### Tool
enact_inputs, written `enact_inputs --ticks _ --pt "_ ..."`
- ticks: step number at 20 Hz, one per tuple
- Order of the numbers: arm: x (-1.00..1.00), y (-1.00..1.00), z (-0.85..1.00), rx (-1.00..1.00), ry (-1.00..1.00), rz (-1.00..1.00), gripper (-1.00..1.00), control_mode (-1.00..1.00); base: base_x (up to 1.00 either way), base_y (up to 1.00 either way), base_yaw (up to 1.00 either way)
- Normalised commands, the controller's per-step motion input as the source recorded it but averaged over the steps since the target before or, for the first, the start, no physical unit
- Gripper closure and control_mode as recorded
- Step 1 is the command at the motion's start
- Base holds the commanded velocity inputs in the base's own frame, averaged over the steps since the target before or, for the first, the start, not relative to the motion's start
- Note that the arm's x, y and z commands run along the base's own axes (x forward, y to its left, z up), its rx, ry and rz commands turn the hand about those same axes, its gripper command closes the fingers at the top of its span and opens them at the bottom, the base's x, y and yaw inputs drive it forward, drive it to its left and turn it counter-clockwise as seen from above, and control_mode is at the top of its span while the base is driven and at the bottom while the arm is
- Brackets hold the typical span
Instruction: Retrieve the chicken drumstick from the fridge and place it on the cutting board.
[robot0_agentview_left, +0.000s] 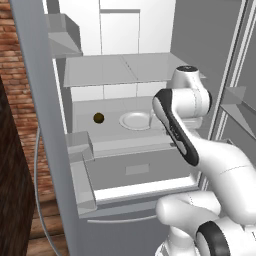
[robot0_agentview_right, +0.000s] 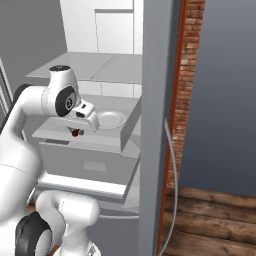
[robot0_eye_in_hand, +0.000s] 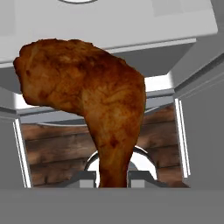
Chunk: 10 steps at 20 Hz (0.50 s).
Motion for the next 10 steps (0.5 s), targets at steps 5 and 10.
enact_inputs --ticks 5,10 --pt "-0.43 -0.02 -0.10 0.00 0.06 0.00 1.00 -1.00 0.00 0.00 0.00" --pt "-0.73 -0.01 -0.01 0.00 0.01 0.00 1.00 -1.00 0.00 0.00 0.00"
